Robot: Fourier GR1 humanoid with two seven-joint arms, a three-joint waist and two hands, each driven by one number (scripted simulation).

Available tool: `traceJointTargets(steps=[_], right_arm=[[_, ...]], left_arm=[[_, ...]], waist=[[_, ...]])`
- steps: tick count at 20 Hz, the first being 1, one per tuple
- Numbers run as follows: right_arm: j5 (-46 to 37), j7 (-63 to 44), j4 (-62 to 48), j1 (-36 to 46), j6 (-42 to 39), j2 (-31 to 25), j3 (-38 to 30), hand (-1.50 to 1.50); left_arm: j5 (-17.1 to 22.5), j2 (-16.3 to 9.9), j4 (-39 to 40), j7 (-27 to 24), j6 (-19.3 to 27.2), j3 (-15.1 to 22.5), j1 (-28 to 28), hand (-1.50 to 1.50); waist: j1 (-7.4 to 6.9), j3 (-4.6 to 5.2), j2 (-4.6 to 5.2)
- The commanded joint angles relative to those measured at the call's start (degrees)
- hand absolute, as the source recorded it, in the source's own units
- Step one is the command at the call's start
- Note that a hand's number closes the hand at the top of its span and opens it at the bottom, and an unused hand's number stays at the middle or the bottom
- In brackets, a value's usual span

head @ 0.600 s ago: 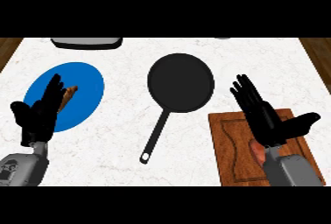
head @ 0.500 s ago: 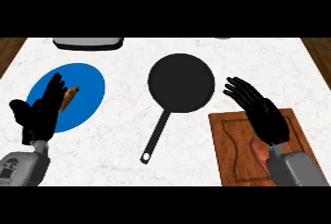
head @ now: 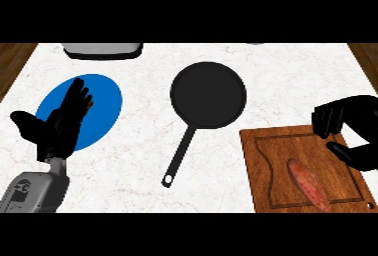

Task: Pick the sweet potato from the cutting board and place it in the pan

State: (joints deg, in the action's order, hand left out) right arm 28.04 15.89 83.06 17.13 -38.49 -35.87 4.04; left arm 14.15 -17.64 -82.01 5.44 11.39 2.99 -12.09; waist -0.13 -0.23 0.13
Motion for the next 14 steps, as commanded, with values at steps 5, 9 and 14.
traceJointTargets(steps=[5,9,14], right_arm=[[-17.2,23.8,-9.2,-1.8,-11.3,-12.7,-8.3,-1.50],[-23.1,30.4,-6.4,0.6,-9.3,-16.5,-5.9,-1.50],[-29.7,33.6,-4.0,3.8,-5.3,-21.4,-0.3,-1.50]], left_arm=[[0.9,0.8,-2.8,2.2,-0.3,0.7,0.3,0.00],[1.9,-0.2,-2.3,2.1,-1.5,-0.6,-0.6,0.00],[0.8,1.1,-3.6,2.6,-1.0,1.2,-0.3,0.00]], waist=[[-1.14,-0.33,0.63],[-1.56,-0.15,0.63],[-2.22,0.02,0.43]])
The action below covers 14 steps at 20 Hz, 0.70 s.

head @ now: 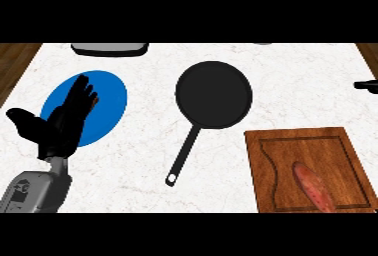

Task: Pick the sweet potato from the cutting board and place it in the pan

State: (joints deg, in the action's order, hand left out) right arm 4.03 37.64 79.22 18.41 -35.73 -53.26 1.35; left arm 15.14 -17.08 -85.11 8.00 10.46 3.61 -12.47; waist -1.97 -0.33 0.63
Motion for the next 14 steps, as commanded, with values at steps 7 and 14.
traceJointTargets(steps=[7,14], right_arm=[[-20.6,13.3,3.0,5.2,4.2,-4.8,14.6,-1.50],[-35.0,15.6,4.3,4.6,8.1,-11.6,26.6,-1.50]], left_arm=[[-0.3,-0.8,-2.5,1.0,-1.0,0.1,2.4,0.00],[-0.2,0.3,-2.5,2.2,-0.1,-0.3,0.6,0.00]], waist=[[-0.95,0.27,-0.23],[-0.10,0.31,-0.19]])
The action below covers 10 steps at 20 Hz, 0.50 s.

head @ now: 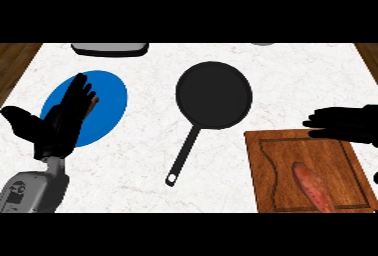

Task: Pick the sweet potato from the cutting board and place it in the pan

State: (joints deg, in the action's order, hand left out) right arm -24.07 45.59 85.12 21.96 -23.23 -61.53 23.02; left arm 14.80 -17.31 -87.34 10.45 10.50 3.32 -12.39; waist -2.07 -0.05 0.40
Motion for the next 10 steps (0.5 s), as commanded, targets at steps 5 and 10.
traceJointTargets(steps=[5,10], right_arm=[[-10.8,7.8,2.3,-0.5,-1.0,-3.8,7.4,-1.50],[-17.8,10.0,1.5,-2.2,8.8,-4.2,5.7,-1.50]], left_arm=[[-1.3,1.0,-0.2,-2.4,0.2,-0.8,3.0,0.00],[-0.1,-0.9,-3.4,1.7,-1.1,-3.0,3.0,0.00]], waist=[[1.66,0.08,-0.42],[1.92,0.05,-0.48]])
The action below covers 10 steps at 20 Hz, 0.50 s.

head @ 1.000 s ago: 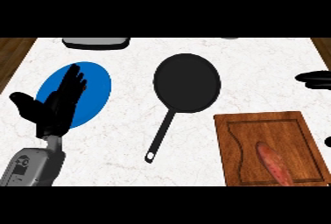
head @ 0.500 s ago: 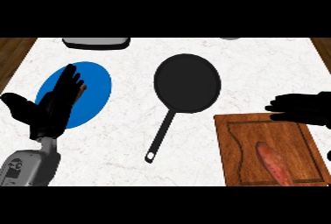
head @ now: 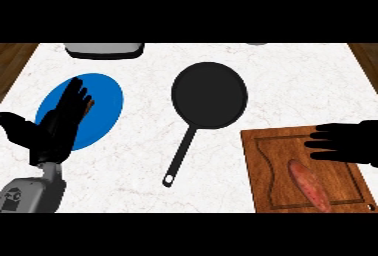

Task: Pick the sweet potato from the cutting board and place it in the pan

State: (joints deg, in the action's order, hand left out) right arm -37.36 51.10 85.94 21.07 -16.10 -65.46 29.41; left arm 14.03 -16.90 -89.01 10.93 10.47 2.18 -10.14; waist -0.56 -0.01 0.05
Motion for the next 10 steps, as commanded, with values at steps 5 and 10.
traceJointTargets(steps=[5,10], right_arm=[[-5.9,-3.5,10.6,-5.6,-1.4,0.6,-4.8,-1.50],[-7.7,-2.8,11.8,-8.4,-2.9,5.1,-6.2,-1.50]], left_arm=[[0.2,-1.0,-2.3,1.6,-2.2,-2.8,1.3,0.00],[-1.9,0.6,-4.1,2.3,-1.5,-2.1,2.3,0.00]], waist=[[0.79,0.03,-0.21],[0.62,0.03,-0.16]])
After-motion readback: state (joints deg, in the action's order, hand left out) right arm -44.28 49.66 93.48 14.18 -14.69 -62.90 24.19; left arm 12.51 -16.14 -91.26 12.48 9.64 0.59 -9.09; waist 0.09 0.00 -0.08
